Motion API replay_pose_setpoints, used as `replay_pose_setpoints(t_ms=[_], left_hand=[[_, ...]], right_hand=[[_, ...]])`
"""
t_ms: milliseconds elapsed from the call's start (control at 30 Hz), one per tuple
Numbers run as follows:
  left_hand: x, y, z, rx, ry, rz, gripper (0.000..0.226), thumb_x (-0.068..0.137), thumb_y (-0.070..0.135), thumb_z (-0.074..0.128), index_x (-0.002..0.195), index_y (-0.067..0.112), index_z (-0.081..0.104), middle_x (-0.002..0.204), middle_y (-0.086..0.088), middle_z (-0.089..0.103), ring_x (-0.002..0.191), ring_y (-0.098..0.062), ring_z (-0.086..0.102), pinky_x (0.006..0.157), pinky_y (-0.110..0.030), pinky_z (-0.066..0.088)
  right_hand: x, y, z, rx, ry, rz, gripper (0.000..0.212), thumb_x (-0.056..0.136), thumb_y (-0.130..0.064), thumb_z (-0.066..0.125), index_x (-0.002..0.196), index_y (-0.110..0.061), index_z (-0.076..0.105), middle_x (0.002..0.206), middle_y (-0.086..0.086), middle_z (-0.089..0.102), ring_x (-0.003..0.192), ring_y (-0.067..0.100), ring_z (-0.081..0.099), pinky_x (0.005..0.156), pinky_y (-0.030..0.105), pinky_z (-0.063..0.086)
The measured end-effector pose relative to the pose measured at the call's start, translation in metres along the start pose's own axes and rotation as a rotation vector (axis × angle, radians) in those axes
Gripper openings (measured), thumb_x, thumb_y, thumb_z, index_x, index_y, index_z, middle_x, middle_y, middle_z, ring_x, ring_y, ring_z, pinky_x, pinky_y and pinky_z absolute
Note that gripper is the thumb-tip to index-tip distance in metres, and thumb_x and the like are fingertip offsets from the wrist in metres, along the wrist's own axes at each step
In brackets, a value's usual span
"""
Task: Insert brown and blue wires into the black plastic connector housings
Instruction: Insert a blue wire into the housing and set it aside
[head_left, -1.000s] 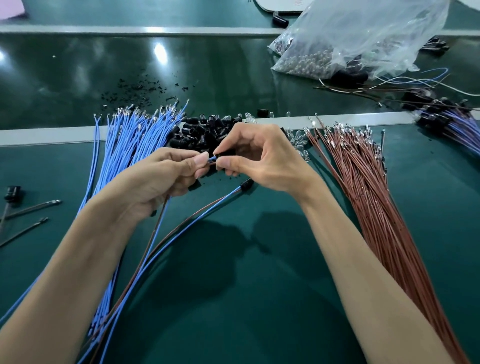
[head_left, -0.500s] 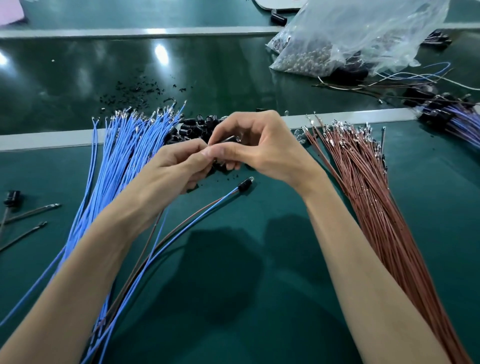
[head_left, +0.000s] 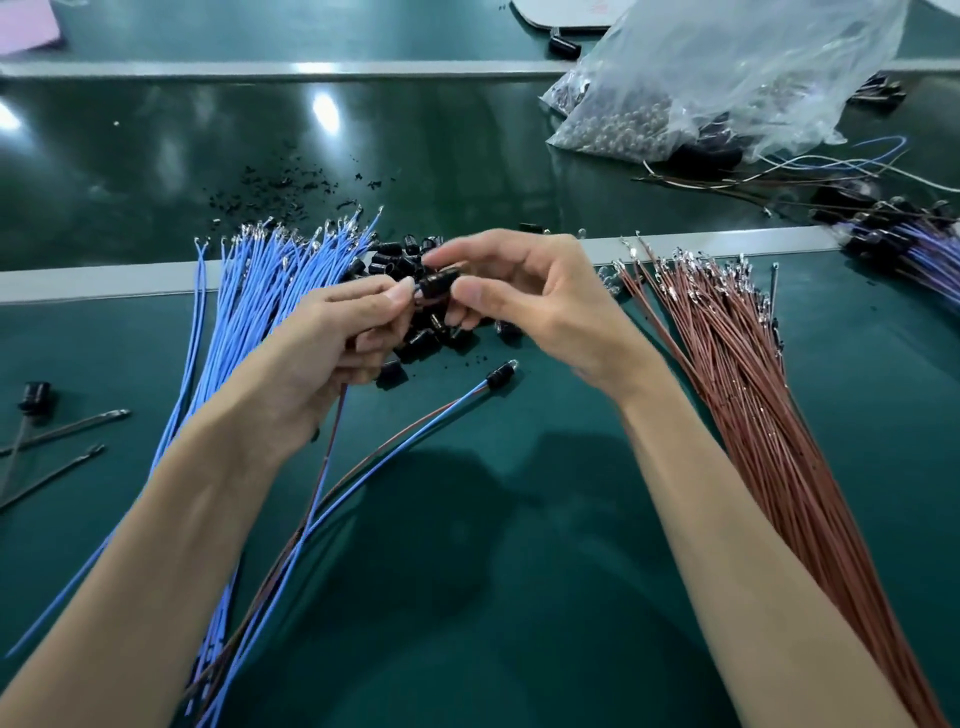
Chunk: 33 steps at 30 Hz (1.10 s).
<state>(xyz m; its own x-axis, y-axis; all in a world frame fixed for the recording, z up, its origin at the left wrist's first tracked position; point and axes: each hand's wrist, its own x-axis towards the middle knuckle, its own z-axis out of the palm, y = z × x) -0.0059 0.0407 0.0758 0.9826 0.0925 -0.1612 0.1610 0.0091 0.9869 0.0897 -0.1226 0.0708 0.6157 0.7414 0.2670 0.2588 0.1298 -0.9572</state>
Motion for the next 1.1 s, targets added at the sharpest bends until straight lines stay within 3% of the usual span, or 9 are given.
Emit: replay_pose_setpoints(t_ms=[67,300,567,733,833,1000,1100], left_hand=[[-0.001,0.001,-0.003,0.062,0.017,0.042,0.032,0.08,0.035,0.064,0.054,0.022,0.051,0.048,0.009,0.03,0.041,-0.002,0.023,0.039,-0.012,0.019],[-0.005,0.005,-0.001,0.15,0.036,0.076,0.027,0.081,0.037,0.054,0.065,0.018,0.065,0.05,0.006,0.038,0.049,-0.006,0.029,0.043,-0.013,0.023],[-0.007,0.004,0.01,0.171,0.068,0.131,0.024,0.096,0.019,0.048,0.084,0.006,0.064,0.049,0.012,0.044,0.048,0.0,0.039,0.048,-0.008,0.03],[-0.008,0.004,0.012,0.205,0.063,0.147,0.025,0.097,0.017,0.048,0.08,0.008,0.064,0.055,0.001,0.044,0.052,-0.004,0.036,0.048,-0.01,0.029],[-0.006,0.001,0.013,0.242,0.083,0.144,0.026,0.096,0.014,0.05,0.073,0.011,0.063,0.067,-0.012,0.044,0.06,-0.016,0.033,0.048,-0.013,0.026],[-0.006,-0.003,0.017,0.212,0.116,0.133,0.031,0.096,0.011,0.05,0.068,0.013,0.062,0.061,-0.004,0.047,0.054,-0.006,0.037,0.049,-0.009,0.029],[-0.004,-0.005,0.018,0.213,0.104,0.136,0.03,0.097,0.015,0.049,0.07,0.014,0.063,0.069,-0.015,0.045,0.064,-0.018,0.036,0.059,-0.024,0.029]], right_hand=[[-0.001,-0.001,-0.006,0.019,0.027,0.013,0.029,0.09,0.006,0.055,0.116,-0.006,0.059,0.073,-0.007,0.071,0.071,0.005,0.067,0.07,0.015,0.051],[-0.002,-0.006,-0.012,-0.022,0.061,-0.031,0.023,0.081,0.006,0.067,0.097,-0.011,0.068,0.074,-0.005,0.072,0.069,0.007,0.067,0.069,0.017,0.052],[-0.005,-0.009,-0.01,-0.097,0.05,-0.021,0.025,0.077,0.004,0.074,0.097,-0.01,0.069,0.074,-0.01,0.072,0.071,0.005,0.069,0.07,0.015,0.052],[-0.005,-0.009,-0.009,-0.123,0.061,-0.007,0.023,0.079,0.004,0.072,0.098,-0.01,0.069,0.079,0.007,0.07,0.072,0.007,0.067,0.07,0.016,0.052],[-0.004,-0.007,-0.008,-0.147,0.024,0.018,0.021,0.079,0.004,0.072,0.097,-0.007,0.069,0.077,0.004,0.069,0.07,0.005,0.067,0.07,0.016,0.051],[-0.005,-0.002,-0.005,-0.138,0.014,0.033,0.022,0.079,0.006,0.071,0.097,-0.007,0.068,0.078,0.004,0.067,0.069,0.006,0.066,0.071,0.017,0.051],[-0.005,-0.002,-0.004,-0.132,0.018,0.018,0.023,0.079,0.006,0.071,0.097,-0.008,0.067,0.077,0.004,0.067,0.068,0.005,0.066,0.07,0.017,0.051]])
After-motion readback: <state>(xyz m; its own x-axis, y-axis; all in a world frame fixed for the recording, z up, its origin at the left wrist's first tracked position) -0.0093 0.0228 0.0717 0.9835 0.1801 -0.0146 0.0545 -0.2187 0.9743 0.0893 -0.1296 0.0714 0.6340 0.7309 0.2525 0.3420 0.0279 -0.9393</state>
